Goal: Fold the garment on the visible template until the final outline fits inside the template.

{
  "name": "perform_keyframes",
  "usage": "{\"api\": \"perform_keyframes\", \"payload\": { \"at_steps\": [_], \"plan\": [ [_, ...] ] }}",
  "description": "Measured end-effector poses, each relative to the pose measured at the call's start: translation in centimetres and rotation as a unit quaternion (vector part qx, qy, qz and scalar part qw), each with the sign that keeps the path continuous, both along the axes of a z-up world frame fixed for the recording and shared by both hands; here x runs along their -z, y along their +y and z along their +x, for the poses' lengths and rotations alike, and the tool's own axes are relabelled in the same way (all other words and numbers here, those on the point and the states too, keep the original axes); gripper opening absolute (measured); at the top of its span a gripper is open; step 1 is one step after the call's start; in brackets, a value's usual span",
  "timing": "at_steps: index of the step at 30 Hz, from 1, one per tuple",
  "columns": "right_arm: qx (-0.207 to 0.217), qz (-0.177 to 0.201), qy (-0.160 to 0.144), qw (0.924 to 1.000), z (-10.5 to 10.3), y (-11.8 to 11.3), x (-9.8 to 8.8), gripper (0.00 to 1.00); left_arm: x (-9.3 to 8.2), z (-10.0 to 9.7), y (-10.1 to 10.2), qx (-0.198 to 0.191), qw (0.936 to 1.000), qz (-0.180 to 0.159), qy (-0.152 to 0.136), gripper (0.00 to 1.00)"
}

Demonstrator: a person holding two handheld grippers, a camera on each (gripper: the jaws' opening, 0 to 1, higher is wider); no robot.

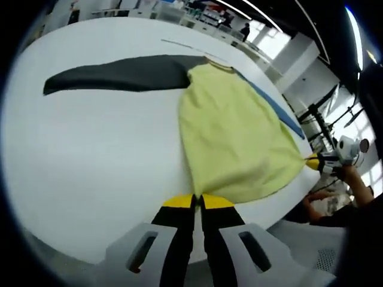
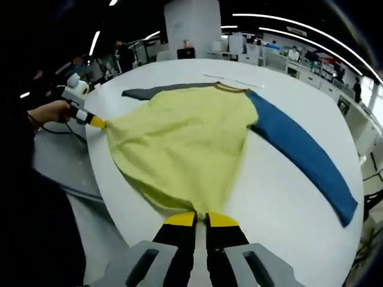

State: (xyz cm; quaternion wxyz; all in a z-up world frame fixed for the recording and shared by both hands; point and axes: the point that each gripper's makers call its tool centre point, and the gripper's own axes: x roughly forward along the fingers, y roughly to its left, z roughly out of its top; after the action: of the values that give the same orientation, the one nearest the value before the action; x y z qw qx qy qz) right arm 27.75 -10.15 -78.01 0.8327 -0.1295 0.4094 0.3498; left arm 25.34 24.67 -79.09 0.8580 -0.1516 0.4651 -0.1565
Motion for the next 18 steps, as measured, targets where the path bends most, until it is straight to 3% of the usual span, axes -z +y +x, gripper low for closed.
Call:
{"api": "perform_keyframes", "payload": {
  "at_steps": [3,7,13,18],
  "plan": [
    [0.023,-0.001,0.03,0.9993,-0.6,-0.4,0.0,0.08,-0.3,-0.1,0.0,0.008,0.9999,0.003,-0.007,0.04],
    [0.03,-0.001,0.046,0.9985,-0.9,-0.6,-0.6,0.21,-0.9,0.0,-0.2,0.019,0.9997,-0.005,-0.016,0.12],
    [0.092,0.029,0.062,0.9934,0.0,-0.2,-0.7,0.22,-0.5,0.2,-0.5,0.036,0.9992,0.008,-0.013,0.21],
    [0.123,0.006,0.064,0.9903,0.5,-1.0,0.6,0.21,0.2,-0.1,-0.8,0.034,0.9993,0.015,-0.003,0.18]
  ]
}}
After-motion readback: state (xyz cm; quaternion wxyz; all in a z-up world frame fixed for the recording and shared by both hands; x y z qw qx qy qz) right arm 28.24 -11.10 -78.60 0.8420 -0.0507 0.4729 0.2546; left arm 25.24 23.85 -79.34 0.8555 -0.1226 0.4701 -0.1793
